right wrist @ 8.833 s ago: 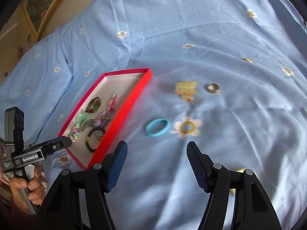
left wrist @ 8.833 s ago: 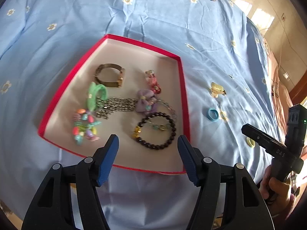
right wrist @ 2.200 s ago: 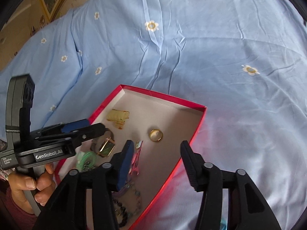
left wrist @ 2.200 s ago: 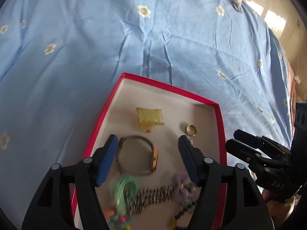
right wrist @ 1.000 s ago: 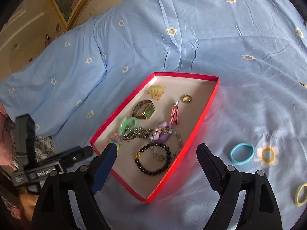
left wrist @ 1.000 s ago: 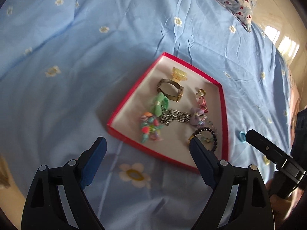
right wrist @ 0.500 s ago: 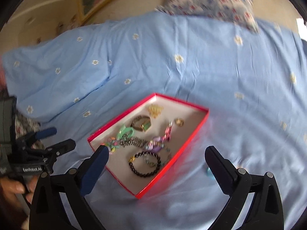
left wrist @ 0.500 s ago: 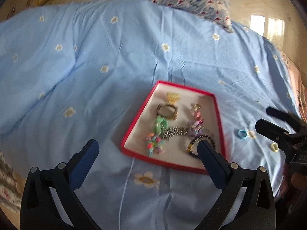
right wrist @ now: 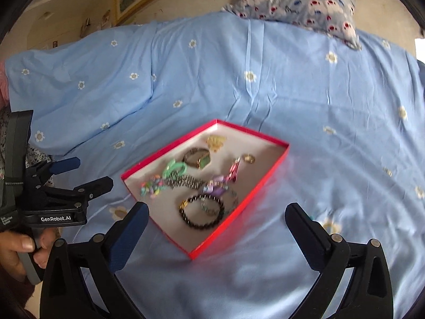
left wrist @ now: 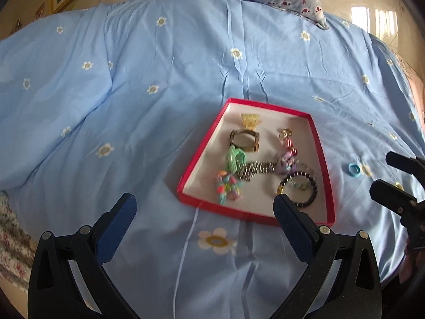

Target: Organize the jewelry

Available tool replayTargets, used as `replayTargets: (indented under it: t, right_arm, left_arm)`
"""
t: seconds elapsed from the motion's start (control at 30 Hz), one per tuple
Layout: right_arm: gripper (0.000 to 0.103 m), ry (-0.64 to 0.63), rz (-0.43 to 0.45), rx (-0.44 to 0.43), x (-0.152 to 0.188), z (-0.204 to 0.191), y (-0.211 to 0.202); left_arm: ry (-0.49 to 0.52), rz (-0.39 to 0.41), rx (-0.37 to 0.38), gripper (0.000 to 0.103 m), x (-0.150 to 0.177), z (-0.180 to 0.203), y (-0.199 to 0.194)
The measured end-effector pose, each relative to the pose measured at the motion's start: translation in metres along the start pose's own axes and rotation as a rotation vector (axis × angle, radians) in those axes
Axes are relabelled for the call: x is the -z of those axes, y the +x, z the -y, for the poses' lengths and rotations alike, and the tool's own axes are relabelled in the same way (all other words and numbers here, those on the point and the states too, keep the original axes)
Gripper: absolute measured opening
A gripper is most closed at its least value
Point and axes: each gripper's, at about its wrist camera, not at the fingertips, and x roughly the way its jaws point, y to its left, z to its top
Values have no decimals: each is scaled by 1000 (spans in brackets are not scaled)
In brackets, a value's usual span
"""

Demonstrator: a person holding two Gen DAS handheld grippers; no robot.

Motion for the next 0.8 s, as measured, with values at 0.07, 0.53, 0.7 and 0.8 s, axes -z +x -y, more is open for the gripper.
replayTargets:
  t: [0.07, 0.53, 0.7, 0.8]
  right_arm:
    - [103, 10, -4, -2, 6, -1, 1]
    - [103, 49, -4, 7, 29, -1, -4]
    - [103, 72, 15, 17, 31, 3, -7]
    - [103, 82, 22, 16, 32, 5, -6]
  left_arm:
    - [-9, 1, 0, 103, 5, 0, -2]
    - [19, 18, 15, 103, 20, 17, -18]
    - [10, 28, 22, 103, 22, 17, -21]
    - [14, 31, 17, 103, 23, 18, -21]
